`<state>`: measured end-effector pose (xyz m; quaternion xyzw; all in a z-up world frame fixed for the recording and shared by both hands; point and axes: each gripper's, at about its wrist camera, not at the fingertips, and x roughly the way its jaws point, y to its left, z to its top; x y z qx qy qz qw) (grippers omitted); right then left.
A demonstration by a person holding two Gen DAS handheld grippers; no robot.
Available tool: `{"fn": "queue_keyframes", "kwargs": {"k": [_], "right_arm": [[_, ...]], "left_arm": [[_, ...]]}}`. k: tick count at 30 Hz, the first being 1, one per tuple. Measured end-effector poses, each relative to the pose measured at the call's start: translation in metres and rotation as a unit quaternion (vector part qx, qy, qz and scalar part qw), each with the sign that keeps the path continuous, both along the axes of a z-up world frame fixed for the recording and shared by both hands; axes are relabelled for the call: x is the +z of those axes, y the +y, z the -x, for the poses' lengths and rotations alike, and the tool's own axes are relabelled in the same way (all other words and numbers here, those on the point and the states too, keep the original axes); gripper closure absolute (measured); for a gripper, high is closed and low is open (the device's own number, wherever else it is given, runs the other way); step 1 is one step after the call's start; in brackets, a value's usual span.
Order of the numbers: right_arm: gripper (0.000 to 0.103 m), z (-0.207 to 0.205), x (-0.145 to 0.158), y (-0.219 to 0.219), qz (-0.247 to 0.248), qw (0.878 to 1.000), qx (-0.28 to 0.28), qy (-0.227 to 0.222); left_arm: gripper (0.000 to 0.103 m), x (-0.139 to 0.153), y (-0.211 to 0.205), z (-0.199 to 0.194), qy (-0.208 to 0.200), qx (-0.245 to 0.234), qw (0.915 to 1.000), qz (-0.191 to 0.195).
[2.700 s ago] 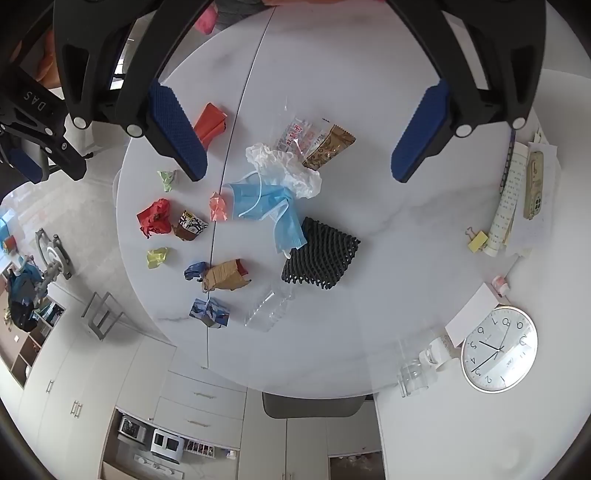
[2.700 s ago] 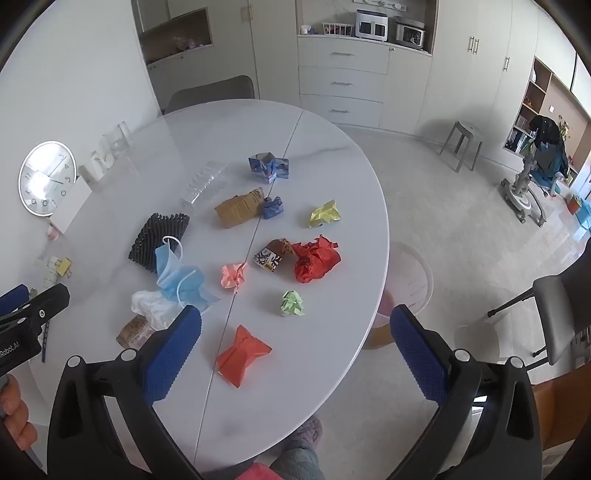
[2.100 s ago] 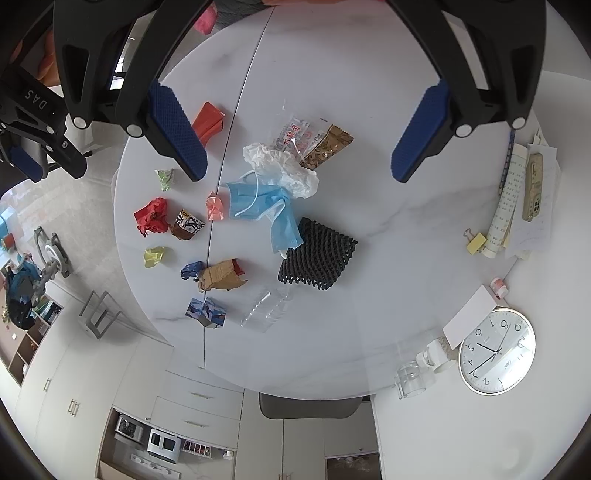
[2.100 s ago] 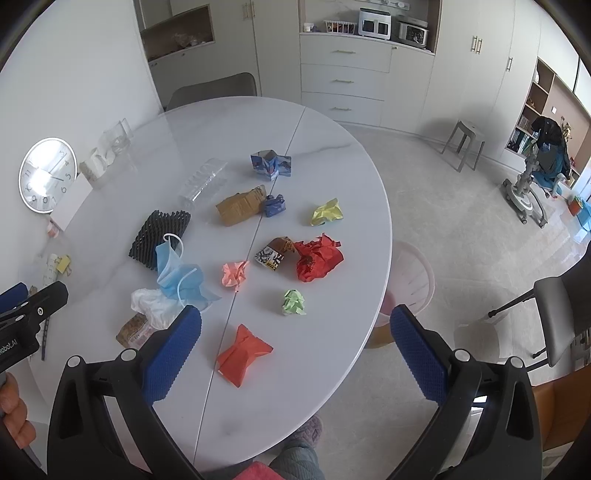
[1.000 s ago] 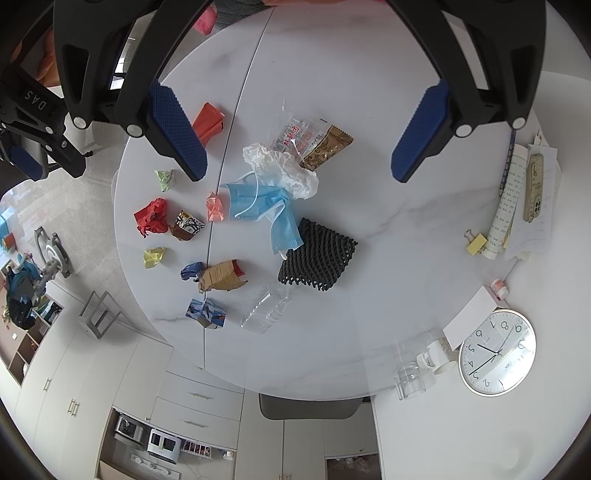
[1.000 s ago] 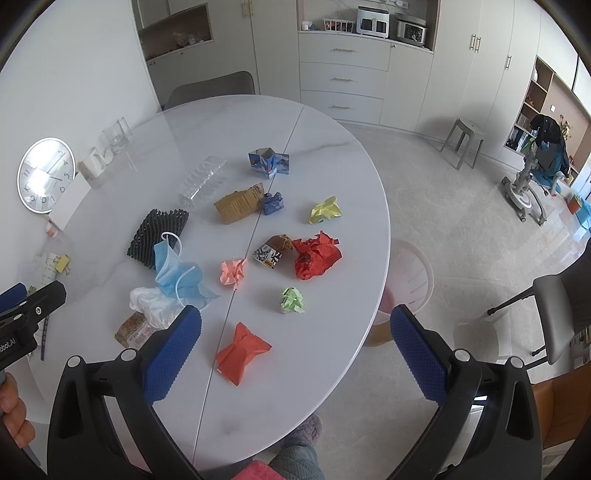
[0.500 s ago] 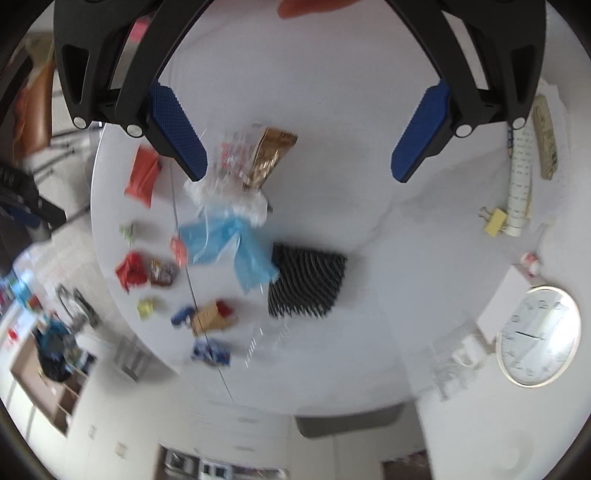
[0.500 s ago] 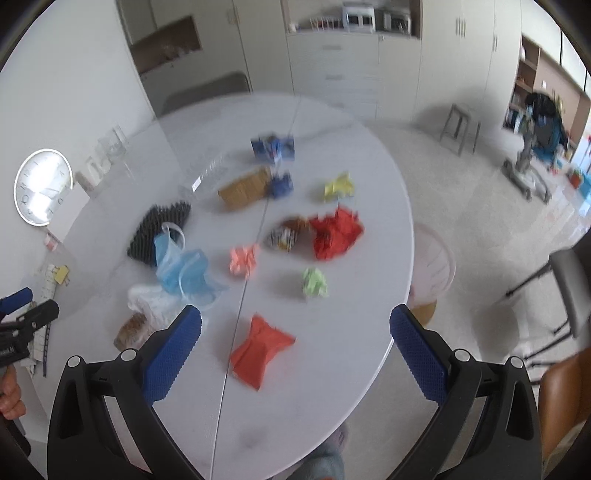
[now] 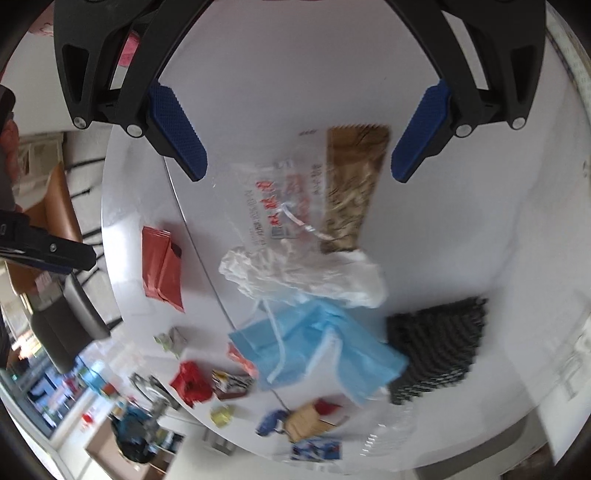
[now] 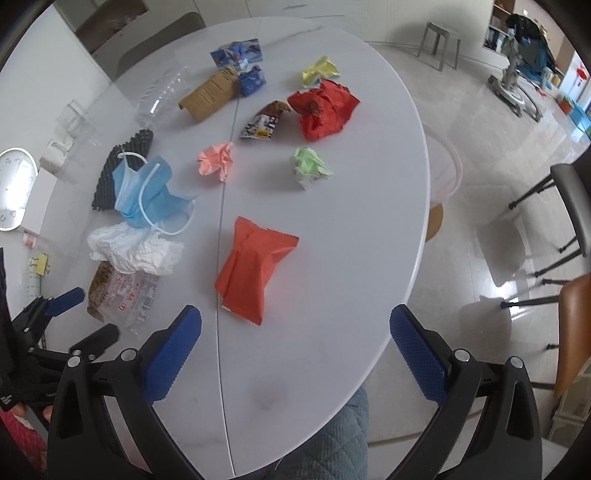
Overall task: Collect trash
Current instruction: 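Grasp the brown snack wrapper with the left tool while the right tool grasps the red packet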
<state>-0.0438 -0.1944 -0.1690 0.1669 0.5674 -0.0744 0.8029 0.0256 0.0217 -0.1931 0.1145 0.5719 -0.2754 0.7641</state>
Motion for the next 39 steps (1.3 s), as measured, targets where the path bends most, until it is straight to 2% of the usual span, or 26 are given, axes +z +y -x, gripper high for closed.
{"fn": "queue_keyframes", "kwargs": {"k": [4, 5, 10, 15, 21, 25, 27, 34, 36, 38, 39], "right_arm": [[0.002, -0.001, 0.0, 0.002, 0.002, 1.0, -0.005, -0.003], [0.002, -0.003, 0.0, 0.002, -0.002, 1.0, -0.007, -0.005], [0.002, -0.013, -0.01, 0.002, -0.012, 1.0, -0.027, 0.0], [0.002, -0.024, -0.028, 0.007, -0.028, 0.998, -0.053, 0.019], [0.002, -0.026, -0.029, 0.015, -0.037, 0.997, -0.063, 0.02], [0.002, -0.027, -0.03, 0.015, -0.044, 0.997, -0.064, 0.02], [0.002, -0.027, -0.031, 0.015, -0.042, 0.997, -0.066, 0.023], [0.002, -0.026, -0.034, 0.019, -0.036, 0.997, -0.067, 0.028], [0.002, -0.027, -0.036, 0.023, -0.033, 0.997, -0.066, 0.029], [0.002, -0.027, -0.037, 0.025, -0.026, 0.997, -0.064, 0.029], [0.002, -0.028, -0.038, 0.027, -0.024, 0.997, -0.065, 0.028]], "left_arm": [[0.009, -0.01, -0.015, 0.0, 0.007, -0.021, 0.9997, 0.001], [0.017, -0.012, -0.015, 0.0, 0.01, -0.021, 0.9997, 0.001], [0.02, -0.018, -0.006, -0.001, 0.03, 0.007, 0.9993, 0.019], [0.023, -0.019, 0.004, -0.002, 0.028, 0.014, 0.999, 0.032], [0.021, -0.005, 0.016, -0.003, 0.036, 0.007, 0.998, 0.051], [0.012, 0.002, 0.018, -0.005, 0.048, 0.023, 0.9962, 0.07], [0.008, -0.002, 0.015, -0.007, 0.051, 0.035, 0.996, 0.064], [0.008, -0.032, 0.007, -0.007, 0.088, 0.078, 0.9929, 0.01], [0.018, -0.03, 0.007, -0.002, 0.068, 0.088, 0.9938, 0.005], [0.049, -0.027, 0.004, 0.001, 0.047, 0.088, 0.995, -0.008], [0.055, -0.027, 0.002, 0.002, 0.045, 0.085, 0.9953, -0.007]]}}
